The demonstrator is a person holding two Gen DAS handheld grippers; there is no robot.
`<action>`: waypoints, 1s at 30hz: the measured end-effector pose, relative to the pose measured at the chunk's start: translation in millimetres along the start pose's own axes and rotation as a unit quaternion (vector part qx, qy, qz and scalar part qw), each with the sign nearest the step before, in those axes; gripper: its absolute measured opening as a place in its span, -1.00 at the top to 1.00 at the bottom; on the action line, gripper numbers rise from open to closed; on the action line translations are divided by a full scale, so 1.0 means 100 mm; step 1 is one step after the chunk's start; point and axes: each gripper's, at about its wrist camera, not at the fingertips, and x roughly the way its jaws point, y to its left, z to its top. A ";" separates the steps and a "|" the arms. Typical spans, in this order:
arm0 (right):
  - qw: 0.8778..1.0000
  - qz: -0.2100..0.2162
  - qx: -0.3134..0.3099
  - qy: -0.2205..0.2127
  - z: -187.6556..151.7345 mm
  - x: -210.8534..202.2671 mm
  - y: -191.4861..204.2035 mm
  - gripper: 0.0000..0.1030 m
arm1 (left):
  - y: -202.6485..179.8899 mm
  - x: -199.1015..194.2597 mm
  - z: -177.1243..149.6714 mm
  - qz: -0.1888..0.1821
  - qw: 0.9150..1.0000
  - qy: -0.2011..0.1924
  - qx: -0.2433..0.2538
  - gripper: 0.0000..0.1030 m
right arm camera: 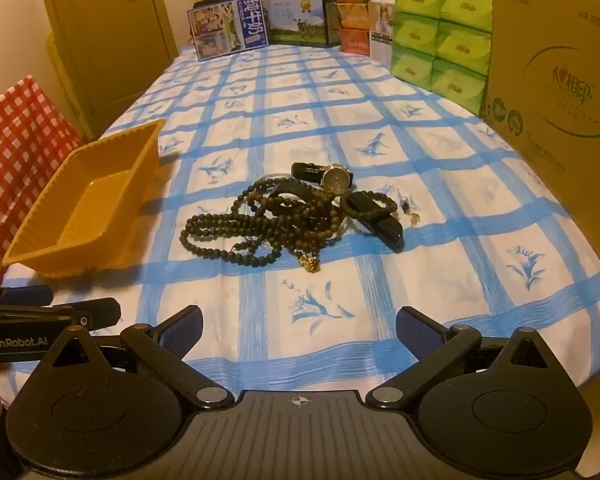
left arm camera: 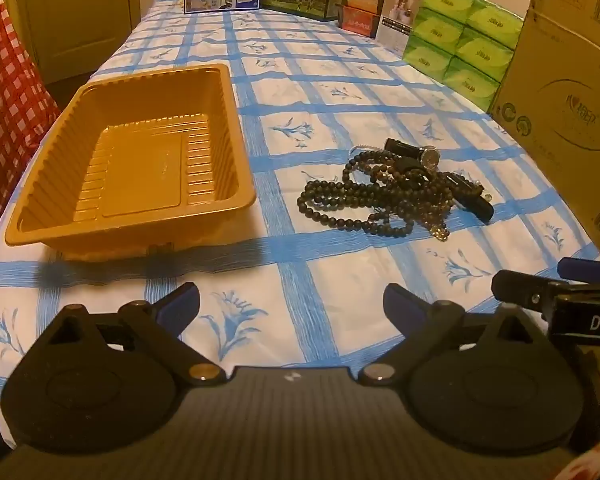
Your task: Organize jewelry
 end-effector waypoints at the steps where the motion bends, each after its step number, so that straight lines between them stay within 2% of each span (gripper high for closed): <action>1: 1.000 0.000 -0.001 -0.003 0.00 0.00 0.00 -0.99 | 0.01 0.01 0.00 -0.002 1.000 0.003 -0.005 -0.89; 5: 1.000 0.000 0.001 -0.001 0.00 -0.01 0.00 -0.99 | -0.03 -0.01 0.00 -0.001 1.000 -0.006 -0.003 -0.89; 6: 1.000 0.001 0.002 -0.001 0.00 -0.01 0.00 -0.99 | 0.02 -0.02 -0.02 -0.013 1.000 -0.008 -0.003 -0.89; 30: 1.000 -0.004 0.000 -0.003 0.01 -0.02 -0.02 -0.99 | -0.03 0.00 -0.03 -0.010 1.000 -0.009 -0.003 -0.89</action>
